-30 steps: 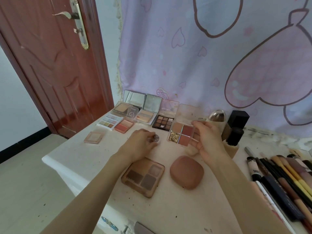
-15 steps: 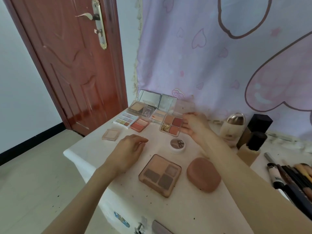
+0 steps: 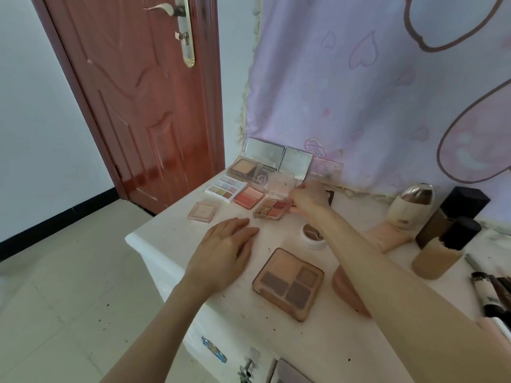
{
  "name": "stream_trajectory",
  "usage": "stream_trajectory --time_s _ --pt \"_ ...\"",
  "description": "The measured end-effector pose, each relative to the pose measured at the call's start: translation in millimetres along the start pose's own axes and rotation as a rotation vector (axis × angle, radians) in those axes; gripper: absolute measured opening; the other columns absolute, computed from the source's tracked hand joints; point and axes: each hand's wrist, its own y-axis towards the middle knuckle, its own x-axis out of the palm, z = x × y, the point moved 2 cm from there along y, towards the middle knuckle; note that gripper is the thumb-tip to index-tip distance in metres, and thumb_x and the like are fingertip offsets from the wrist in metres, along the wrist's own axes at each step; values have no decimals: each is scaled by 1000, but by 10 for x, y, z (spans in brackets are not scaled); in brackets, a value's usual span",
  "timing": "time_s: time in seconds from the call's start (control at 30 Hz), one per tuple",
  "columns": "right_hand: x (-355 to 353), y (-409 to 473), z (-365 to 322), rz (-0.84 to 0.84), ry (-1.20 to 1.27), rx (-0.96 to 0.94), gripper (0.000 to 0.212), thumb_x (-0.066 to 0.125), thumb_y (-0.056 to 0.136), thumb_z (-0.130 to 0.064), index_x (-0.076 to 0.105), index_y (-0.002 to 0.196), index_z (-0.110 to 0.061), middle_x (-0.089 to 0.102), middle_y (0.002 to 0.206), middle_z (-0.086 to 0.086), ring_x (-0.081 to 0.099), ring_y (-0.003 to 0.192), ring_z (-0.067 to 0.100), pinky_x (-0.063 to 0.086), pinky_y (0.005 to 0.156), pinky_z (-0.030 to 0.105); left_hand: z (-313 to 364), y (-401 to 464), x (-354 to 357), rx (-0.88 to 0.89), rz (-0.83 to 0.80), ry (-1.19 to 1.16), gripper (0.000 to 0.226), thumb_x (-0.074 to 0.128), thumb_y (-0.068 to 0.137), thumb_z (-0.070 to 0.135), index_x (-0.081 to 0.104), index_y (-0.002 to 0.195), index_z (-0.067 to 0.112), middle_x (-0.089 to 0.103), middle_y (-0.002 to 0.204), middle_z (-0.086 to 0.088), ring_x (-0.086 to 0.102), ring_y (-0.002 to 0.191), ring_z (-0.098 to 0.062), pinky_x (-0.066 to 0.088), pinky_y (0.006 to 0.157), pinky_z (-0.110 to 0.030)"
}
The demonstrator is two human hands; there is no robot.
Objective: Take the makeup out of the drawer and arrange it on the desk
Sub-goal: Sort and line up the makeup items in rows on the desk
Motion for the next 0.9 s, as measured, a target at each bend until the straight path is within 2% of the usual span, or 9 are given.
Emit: stream_trajectory --time_s 0.07,0.13,0.17,0.4,0.5,0.6,0.67,0.8,0.9 --pt "-8 -23 -16 31 -117 -49 14 51 83 1 65 85 3 66 90 17 62 87 29 52 70 34 -7 3 6 1 -1 -4 36 43 96 27 52 130 27 44 140 6 34 131 -12 20 108 -23" --pt "-21 -36 -22 57 -201 -93 23 50 82 1 57 61 -5 57 65 8 54 70 23 37 49 26 -11 -1 16 -5 -1 -11 36 43 96 27 52 130 28 44 140 6 34 131 -11 20 108 -23" --pt "-30 -38 -22 68 -235 -113 28 49 81 2 50 55 -8 51 58 5 50 65 21 31 45 25 -14 -1 17 -6 -1 -12 36 43 96 28 52 130 28 44 140 6 34 131 -11 20 108 -23" --pt "-56 -37 15 88 -312 -111 33 47 75 7 36 49 -9 39 50 4 36 47 15 22 40 24 -33 3 32 -17 -13 -5 36 41 96 30 50 131 30 43 141 9 32 132 -9 20 108 -23" --pt "-46 -28 -4 72 -290 -84 15 49 74 6 58 63 0 58 66 13 53 65 25 31 44 23 -35 4 37 -19 -12 -3 36 41 96 30 50 131 30 43 141 9 32 132 -9 20 108 -23" --pt "-40 19 10 65 -257 -55 21 50 76 5 66 88 9 66 86 18 59 77 26 37 48 23 -36 10 41 -16 -8 -5 36 41 96 30 50 131 30 43 141 8 33 132 -10 20 109 -24" --pt "-36 31 21 63 -262 -51 23 49 75 7 66 90 10 66 87 20 58 76 25 40 50 23 -37 12 44 -13 -5 -5 36 41 96 30 51 130 30 44 140 8 33 132 -10 21 109 -24" --pt "-49 18 21 91 -285 -88 22 49 77 4 68 87 8 69 92 22 64 88 32 49 68 30 -41 8 40 -10 2 -15 35 41 96 29 52 130 29 45 139 8 34 131 -10 21 108 -24" --pt "-90 -57 29 114 -308 -163 18 51 80 -1 67 79 4 66 76 16 61 76 29 42 55 24 -52 13 38 -6 -3 -8 35 41 96 30 51 130 30 44 140 9 33 132 -9 20 108 -24"
